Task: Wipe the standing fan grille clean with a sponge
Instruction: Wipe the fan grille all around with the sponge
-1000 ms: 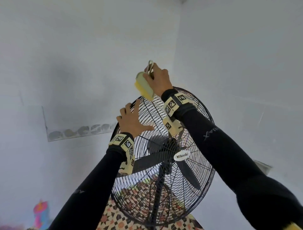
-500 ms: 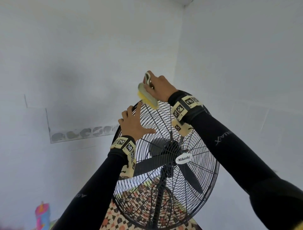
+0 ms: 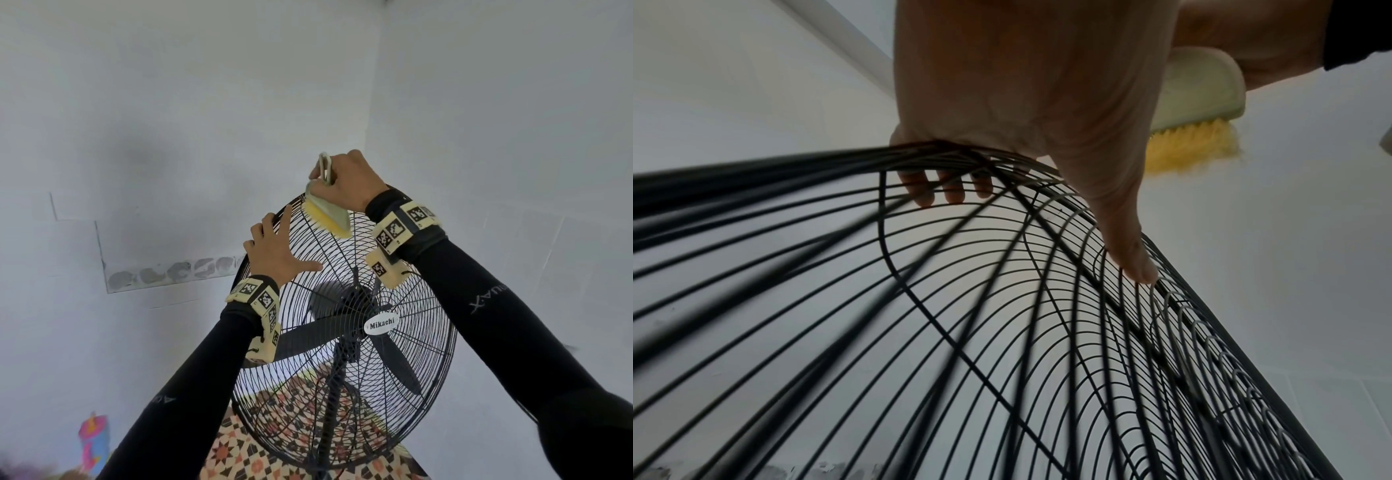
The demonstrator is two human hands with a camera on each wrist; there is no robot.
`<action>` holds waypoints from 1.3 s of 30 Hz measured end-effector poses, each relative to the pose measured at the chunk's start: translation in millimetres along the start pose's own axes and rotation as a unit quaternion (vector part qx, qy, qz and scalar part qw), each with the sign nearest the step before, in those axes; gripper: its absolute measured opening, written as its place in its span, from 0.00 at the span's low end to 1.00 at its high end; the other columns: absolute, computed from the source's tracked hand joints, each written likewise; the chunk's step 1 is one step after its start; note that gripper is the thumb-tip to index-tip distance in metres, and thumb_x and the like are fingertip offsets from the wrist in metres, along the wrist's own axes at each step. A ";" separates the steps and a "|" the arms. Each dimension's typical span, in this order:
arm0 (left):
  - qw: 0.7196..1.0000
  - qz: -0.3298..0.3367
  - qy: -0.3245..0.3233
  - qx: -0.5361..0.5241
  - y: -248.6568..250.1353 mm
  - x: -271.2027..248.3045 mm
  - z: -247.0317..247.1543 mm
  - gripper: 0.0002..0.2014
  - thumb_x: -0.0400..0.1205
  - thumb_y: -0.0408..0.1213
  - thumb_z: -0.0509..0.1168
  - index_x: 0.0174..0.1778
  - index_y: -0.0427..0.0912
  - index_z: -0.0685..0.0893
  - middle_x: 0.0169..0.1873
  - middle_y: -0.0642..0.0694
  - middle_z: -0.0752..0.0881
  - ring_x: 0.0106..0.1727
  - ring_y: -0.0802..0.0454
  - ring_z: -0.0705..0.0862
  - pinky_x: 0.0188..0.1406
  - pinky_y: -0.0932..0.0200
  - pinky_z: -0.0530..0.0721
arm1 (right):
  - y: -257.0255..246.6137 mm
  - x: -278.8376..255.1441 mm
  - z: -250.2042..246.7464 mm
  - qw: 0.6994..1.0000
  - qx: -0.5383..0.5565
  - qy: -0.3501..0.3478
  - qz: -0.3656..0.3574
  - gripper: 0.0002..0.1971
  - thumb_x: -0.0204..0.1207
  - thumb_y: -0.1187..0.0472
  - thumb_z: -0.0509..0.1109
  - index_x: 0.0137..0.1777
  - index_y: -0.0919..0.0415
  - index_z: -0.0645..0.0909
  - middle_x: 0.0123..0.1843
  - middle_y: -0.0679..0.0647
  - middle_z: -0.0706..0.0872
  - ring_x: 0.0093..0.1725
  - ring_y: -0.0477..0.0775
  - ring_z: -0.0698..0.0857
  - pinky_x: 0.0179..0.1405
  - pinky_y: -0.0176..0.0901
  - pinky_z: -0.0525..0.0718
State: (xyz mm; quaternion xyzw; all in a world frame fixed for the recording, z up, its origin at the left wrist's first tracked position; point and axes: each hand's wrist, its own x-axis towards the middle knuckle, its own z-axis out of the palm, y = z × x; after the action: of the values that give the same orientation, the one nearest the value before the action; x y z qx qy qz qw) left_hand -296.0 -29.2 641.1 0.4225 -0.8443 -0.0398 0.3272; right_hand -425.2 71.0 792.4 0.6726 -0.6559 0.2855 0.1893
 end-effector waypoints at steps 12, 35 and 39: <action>1.000 -0.005 0.000 -0.010 -0.8 0.4 1.5 0.71 0.62 0.79 0.75 0.92 0.57 0.42 0.88 0.40 0.54 0.85 0.34 0.57 0.79 0.30 0.64 | 50.2 -95.1 42.7 0.993 0.094 0.060 0.035 0.11 0.75 0.54 0.71 0.56 0.49 0.76 0.37 0.60 0.90 0.32 0.62 0.88 0.26 0.60 0.88; 1.000 -0.009 0.004 -0.006 -2.2 -1.3 -1.1 0.71 0.62 0.79 0.75 0.93 0.56 0.43 0.89 0.38 0.54 0.86 0.33 0.57 0.78 0.27 0.66 | 78.9 -127.6 74.6 0.994 0.093 0.063 -0.010 0.20 0.80 0.49 0.72 0.71 0.44 0.77 0.46 0.57 0.92 0.35 0.55 0.89 0.32 0.45 0.92; 1.000 -0.006 -0.001 -0.007 0.9 -2.4 -1.9 0.70 0.62 0.79 0.75 0.92 0.57 0.42 0.89 0.38 0.54 0.87 0.32 0.56 0.79 0.26 0.65 | 84.1 -154.4 72.5 0.996 0.083 0.046 0.001 0.13 0.77 0.58 0.73 0.60 0.54 0.81 0.32 0.55 0.88 0.27 0.57 0.86 0.25 0.45 0.86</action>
State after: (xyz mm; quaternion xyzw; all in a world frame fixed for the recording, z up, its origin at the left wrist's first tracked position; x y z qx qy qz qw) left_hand -294.5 -26.4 641.8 0.4255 -0.8418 -0.0479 0.3286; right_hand -495.0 139.1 629.2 0.6714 -0.6215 0.3696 0.1624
